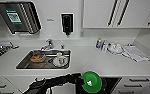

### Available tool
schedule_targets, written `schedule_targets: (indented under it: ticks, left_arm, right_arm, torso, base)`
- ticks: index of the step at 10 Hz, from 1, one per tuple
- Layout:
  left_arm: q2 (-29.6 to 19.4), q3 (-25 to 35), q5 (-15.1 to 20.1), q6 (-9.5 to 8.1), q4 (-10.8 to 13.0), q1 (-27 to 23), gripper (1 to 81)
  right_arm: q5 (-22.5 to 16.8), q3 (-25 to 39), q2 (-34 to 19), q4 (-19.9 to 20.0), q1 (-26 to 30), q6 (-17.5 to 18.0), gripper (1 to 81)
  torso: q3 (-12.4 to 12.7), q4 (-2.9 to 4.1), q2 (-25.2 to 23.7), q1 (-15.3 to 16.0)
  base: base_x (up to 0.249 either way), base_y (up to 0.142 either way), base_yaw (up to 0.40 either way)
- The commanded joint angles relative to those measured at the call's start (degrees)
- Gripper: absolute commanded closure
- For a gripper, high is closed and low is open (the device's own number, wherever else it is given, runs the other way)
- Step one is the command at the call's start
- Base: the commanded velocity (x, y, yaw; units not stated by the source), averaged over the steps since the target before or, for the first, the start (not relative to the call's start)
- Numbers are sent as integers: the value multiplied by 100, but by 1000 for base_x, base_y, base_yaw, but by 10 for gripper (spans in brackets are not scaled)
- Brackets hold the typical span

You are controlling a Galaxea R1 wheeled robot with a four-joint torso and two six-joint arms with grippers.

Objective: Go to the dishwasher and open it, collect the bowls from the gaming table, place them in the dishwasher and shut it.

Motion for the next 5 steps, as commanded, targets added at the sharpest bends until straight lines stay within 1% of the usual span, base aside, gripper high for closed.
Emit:
schedule_targets:
  ticks: [1, 5]
  left_arm:
    - [455, -233, 270, 0, 55, -918, 811]
    - [640, -251, 269, -8, 108, -1023, 811]
  right_arm:
    - [-207, 58, -31, -59, 199, 5, 811]
    - [-180, 31, 13, -68, 190, 5, 811]
  torso:
    - [0, 0, 0, 0]
    - [0, 0, 0, 0]
  base:
    - [0, 0, 0]
    - [0, 0, 0]
